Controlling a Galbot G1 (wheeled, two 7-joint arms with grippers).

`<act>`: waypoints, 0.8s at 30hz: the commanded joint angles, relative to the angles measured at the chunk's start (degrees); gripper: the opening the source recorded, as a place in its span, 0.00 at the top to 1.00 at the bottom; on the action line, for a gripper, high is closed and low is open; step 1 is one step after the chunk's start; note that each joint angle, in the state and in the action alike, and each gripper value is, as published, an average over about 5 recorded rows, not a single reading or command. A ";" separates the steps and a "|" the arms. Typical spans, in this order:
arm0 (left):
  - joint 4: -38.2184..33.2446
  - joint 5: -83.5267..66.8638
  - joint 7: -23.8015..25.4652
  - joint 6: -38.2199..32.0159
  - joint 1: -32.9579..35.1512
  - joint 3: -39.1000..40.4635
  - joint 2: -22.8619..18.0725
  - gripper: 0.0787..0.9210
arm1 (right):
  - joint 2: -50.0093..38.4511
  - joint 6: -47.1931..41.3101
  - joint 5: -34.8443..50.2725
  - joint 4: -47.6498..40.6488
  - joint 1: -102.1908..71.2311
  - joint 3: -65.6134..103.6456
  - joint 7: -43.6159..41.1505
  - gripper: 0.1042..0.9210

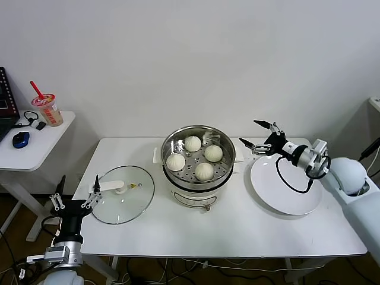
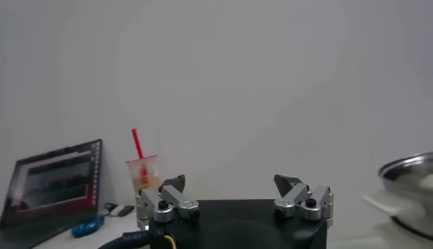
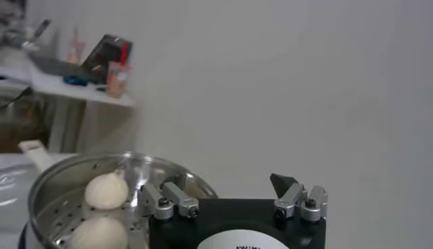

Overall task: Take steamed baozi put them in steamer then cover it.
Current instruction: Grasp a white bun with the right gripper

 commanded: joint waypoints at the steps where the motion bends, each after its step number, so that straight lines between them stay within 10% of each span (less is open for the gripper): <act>1: -1.02 -2.73 1.59 2.34 -1.94 1.73 -1.11 0.12 | -6.91 -5.89 1.37 -2.45 22.97 -21.66 -6.37 0.12; 24: -0.16 -2.50 1.19 2.02 -3.81 2.43 0.28 0.12 | 21.29 -5.47 12.19 -32.64 82.37 -91.03 -27.17 0.12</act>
